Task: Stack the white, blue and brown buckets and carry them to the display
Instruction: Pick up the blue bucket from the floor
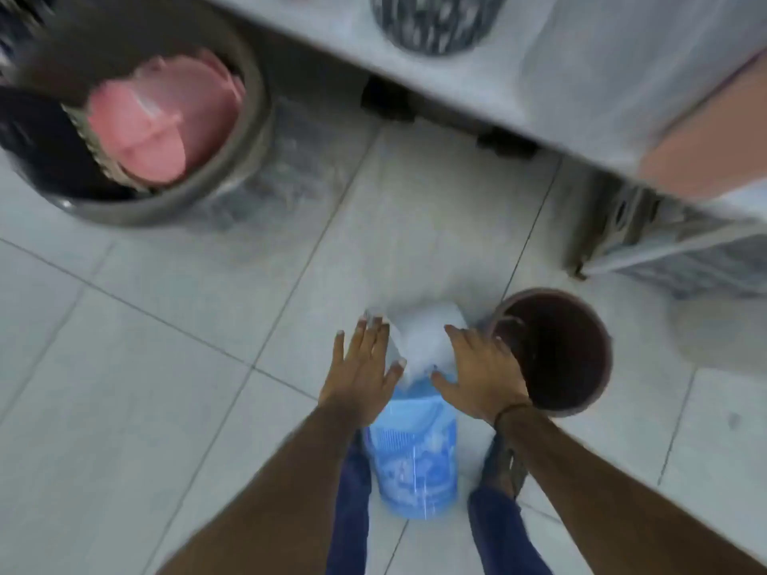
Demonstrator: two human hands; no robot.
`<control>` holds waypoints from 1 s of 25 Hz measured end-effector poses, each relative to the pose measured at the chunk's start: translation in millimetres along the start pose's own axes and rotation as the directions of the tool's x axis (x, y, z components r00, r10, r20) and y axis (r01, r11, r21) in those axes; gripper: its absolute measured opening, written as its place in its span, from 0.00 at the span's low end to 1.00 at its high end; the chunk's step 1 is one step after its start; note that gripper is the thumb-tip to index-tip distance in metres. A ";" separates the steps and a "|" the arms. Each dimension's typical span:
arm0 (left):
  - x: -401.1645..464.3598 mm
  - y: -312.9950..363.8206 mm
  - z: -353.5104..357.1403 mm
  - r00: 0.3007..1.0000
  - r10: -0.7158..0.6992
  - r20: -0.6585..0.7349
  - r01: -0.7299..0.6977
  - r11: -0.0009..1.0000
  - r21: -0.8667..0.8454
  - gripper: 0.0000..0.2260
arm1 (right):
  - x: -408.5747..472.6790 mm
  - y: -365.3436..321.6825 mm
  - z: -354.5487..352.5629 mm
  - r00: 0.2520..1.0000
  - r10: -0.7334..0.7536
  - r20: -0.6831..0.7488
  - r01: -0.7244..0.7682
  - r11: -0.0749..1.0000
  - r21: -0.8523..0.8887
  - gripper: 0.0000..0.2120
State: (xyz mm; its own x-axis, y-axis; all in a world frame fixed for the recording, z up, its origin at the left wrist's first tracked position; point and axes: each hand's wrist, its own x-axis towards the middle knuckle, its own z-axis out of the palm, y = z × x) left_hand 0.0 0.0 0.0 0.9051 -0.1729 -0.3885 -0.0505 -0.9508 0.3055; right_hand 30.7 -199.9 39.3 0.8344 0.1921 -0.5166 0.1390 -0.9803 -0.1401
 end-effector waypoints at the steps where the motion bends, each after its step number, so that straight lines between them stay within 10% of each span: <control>1: -0.9 -11.5 52.0 0.995 -0.007 0.099 0.004 1.000 0.031 0.29 | 11.2 2.7 49.9 0.997 -0.019 0.080 0.018 1.000 0.011 0.38; 7: -12.8 -38.3 225.6 0.956 0.039 0.292 -0.037 0.999 -0.012 0.25 | 30.6 24.5 234.7 0.957 -0.087 0.276 0.093 0.996 -0.008 0.32; 12: -56.6 -5.3 221.7 0.948 0.009 0.319 -0.027 0.998 0.054 0.12 | -5.2 35.9 233.1 0.900 -0.170 0.402 0.189 0.982 -0.008 0.13; 25: -225.0 142.4 305.4 0.881 0.019 0.472 -0.010 1.000 -0.023 0.10 | -166.3 105.9 274.4 0.722 -0.337 0.604 0.575 0.778 -0.253 0.08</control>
State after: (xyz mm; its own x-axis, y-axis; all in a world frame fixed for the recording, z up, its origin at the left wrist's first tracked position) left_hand -339.8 -174.9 -134.5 0.5972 -0.2922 -0.7470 -0.0494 -0.9429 0.3293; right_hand -239.7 -323.3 -121.4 0.2329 0.4967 -0.8361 0.7230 -0.6634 -0.1928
